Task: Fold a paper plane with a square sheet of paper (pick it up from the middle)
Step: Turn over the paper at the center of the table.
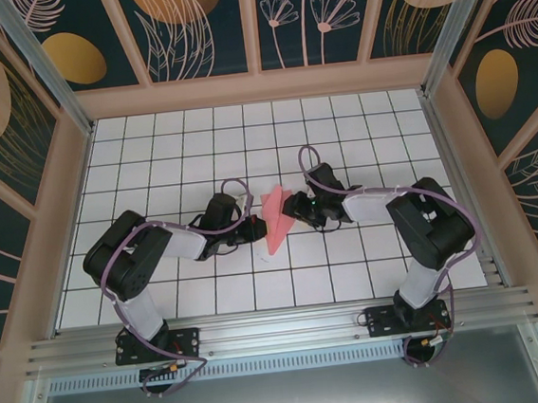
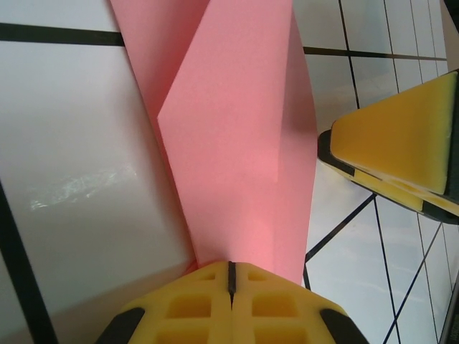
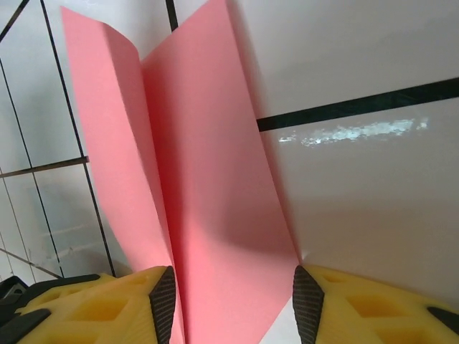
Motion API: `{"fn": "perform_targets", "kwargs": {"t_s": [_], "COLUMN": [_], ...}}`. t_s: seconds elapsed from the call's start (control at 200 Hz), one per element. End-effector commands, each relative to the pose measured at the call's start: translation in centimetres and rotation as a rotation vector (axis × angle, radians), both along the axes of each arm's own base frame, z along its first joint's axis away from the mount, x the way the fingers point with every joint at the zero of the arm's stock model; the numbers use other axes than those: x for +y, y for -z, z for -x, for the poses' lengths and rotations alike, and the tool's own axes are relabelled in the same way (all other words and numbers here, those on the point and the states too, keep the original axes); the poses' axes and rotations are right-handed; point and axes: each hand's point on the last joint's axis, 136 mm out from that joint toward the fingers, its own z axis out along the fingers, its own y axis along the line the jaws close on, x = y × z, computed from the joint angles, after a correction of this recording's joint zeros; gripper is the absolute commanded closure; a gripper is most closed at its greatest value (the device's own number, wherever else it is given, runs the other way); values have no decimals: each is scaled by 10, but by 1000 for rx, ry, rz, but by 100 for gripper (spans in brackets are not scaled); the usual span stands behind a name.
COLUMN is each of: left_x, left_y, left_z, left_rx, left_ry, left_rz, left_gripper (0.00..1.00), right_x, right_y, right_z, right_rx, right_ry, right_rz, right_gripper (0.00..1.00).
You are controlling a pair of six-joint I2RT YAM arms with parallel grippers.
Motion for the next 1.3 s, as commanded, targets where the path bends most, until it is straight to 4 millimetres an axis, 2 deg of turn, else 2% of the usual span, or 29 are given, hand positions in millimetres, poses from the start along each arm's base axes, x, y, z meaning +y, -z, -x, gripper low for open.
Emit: {"fn": "perform_targets", "kwargs": {"t_s": [0.0,0.235,0.48,0.746,0.886,1.091,1.216,1.296], "left_x": [9,9,7,6,8,8,9,10], "left_y": [37,36,30,25,25,28,29,28], "left_z": [40,40,39,38,38,39,41,42], "left_rx": [175,173,166,158,160,168,170,169], "left_ry": [52,50,50,31,11,1,2,1], "left_rz": [-56,-55,-35,-6,3,13,13,15], "left_gripper": [100,100,100,100,100,100,100,100], "right_x": [26,27,42,40,45,51,56,59], "right_y": [-7,-12,-25,-18,-28,-25,-23,-19], "right_z": [-7,-7,-1,0,14,27,19,15], "right_rx": [-43,-66,-84,-91,-74,-70,-84,-96], "right_ry": [-53,-56,-117,-137,-143,-135,-144,-177], "right_rz": [-98,-123,-227,-203,-273,-239,-220,-186], "right_gripper": [51,50,45,42,40,39,45,56]}}
